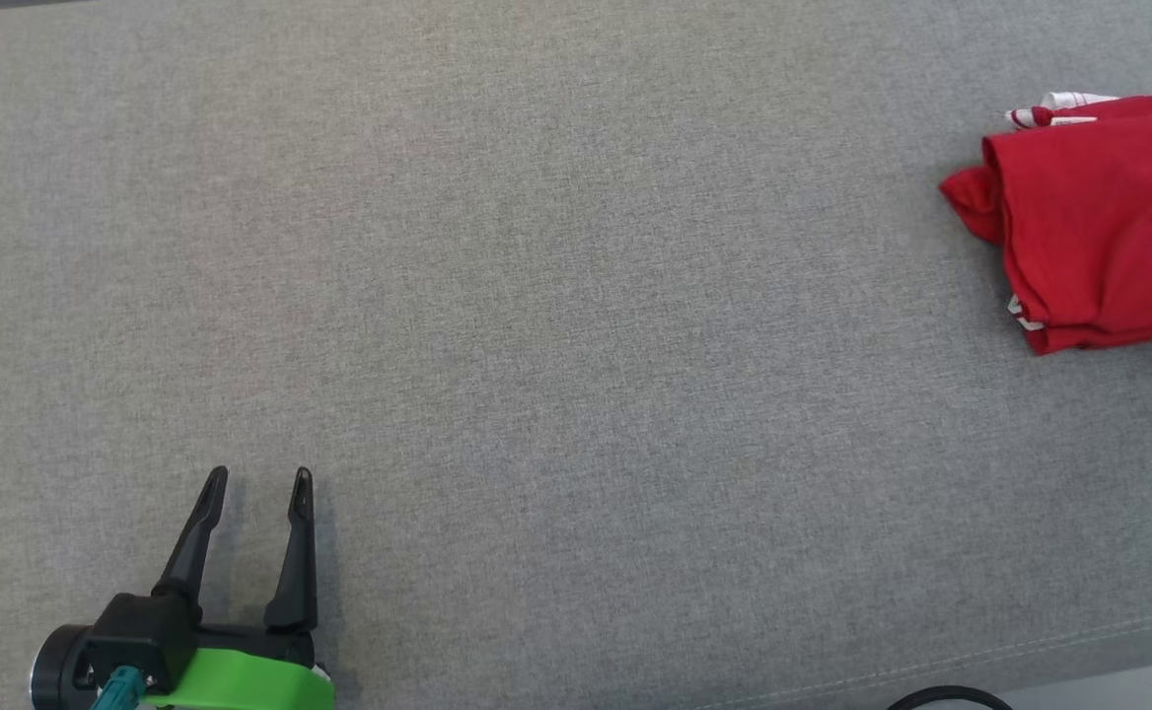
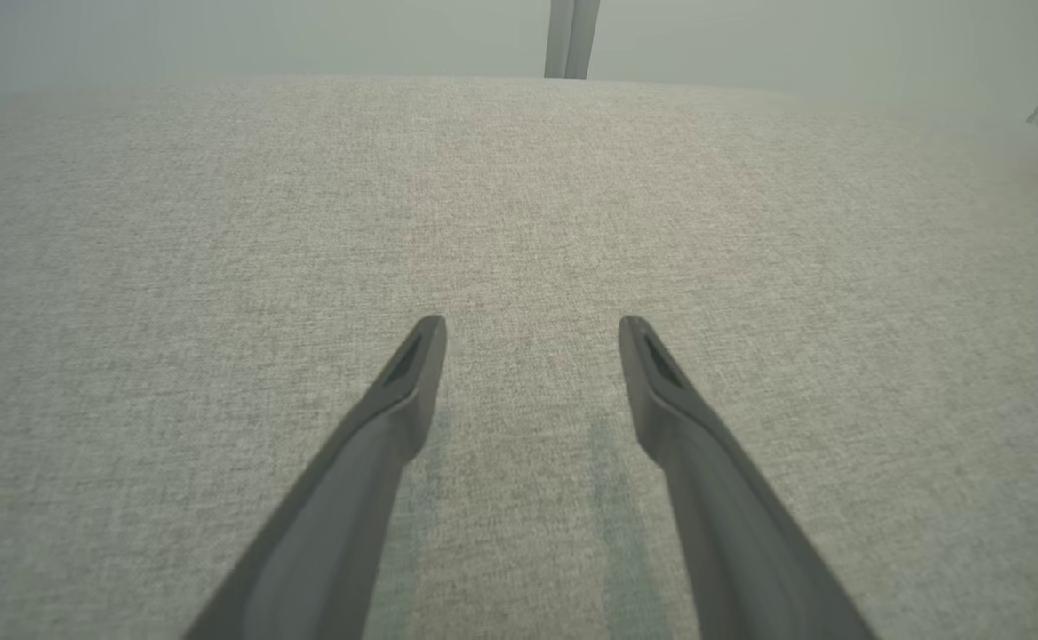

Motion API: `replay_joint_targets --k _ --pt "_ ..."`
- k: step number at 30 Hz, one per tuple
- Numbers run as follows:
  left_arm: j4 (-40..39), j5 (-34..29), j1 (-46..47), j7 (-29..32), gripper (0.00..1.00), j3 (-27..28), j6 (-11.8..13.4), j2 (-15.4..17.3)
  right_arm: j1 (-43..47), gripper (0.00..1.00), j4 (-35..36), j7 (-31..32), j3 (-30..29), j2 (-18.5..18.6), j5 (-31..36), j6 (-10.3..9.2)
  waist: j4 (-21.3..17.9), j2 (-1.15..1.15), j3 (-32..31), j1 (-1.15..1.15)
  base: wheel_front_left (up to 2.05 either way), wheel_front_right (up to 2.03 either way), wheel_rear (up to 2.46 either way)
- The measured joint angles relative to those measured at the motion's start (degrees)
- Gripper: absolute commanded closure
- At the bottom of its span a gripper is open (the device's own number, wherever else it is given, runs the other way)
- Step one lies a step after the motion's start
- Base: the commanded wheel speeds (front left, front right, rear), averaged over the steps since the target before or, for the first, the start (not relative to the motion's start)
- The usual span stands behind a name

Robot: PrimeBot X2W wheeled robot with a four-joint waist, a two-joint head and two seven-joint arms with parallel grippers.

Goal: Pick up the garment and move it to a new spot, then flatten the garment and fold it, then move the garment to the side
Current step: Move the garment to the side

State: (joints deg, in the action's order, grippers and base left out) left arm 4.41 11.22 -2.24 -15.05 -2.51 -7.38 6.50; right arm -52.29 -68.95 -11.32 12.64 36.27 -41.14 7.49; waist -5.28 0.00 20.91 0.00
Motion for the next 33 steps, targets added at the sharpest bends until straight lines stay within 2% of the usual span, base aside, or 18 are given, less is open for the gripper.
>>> replay_joint_targets --k 3,7,11,14,18,24,28,29,33 --pt "-0.01 0.00 0.01 0.01 0.00 0.14 0.00 -0.09 -1.88 0.00 -2.72 -2.52 0.19 -0.01 3.85 0.02 0.25 0.00 0.13 0.00 0.00 0.00 0.00" --pt "0.11 0.34 0.08 0.01 0.00 0.51 0.00 -0.47 -2.57 0.00 -3.02 -3.49 0.27 0.35 8.54 0.01 0.24 0.00 -0.63 0.00 0.00 0.00 0.00" --pt "0.77 1.24 0.42 0.00 0.00 0.91 0.00 -1.55 -1.27 0.00 8.03 -3.72 -3.01 1.24 12.74 0.02 0.33 0.00 -2.35 0.00 0.00 0.00 0.00" --pt "1.40 2.26 0.37 0.00 0.00 1.89 0.00 -2.16 4.97 0.00 18.33 -3.74 -5.89 0.65 16.74 0.02 0.52 0.00 -4.28 0.00 0.00 0.00 0.00" --pt "2.29 2.98 -0.60 0.00 0.00 2.92 0.00 -2.92 15.20 0.00 30.92 -3.74 -10.46 -2.71 17.47 0.03 0.84 0.00 -7.47 0.00 0.00 0.00 0.00" --pt "3.96 3.37 -1.90 0.01 0.00 4.23 0.08 -3.44 30.95 0.00 45.91 -3.72 -15.17 -6.37 20.76 0.04 1.70 0.00 -12.35 0.00 0.00 0.00 0.00" --pt "5.13 3.33 -2.18 0.01 0.00 4.99 0.83 -3.52 40.28 0.00 54.04 -3.72 -17.04 -11.55 23.49 0.04 2.58 0.00 -15.13 0.00 0.00 0.00 0.00" --pt "5.63 3.31 -2.17 0.01 0.00 4.93 1.07 -3.55 44.17 0.00 57.02 -3.72 -18.24 -14.97 24.88 0.05 3.23 0.00 -16.24 -0.01 0.00 0.00 0.00" --pt "7.05 3.37 -2.05 0.01 0.00 4.10 1.45 -3.59 50.54 0.00 60.24 -3.74 -19.35 -21.28 29.04 0.04 4.97 0.00 -17.76 -0.01 0.00 0.00 0.00"
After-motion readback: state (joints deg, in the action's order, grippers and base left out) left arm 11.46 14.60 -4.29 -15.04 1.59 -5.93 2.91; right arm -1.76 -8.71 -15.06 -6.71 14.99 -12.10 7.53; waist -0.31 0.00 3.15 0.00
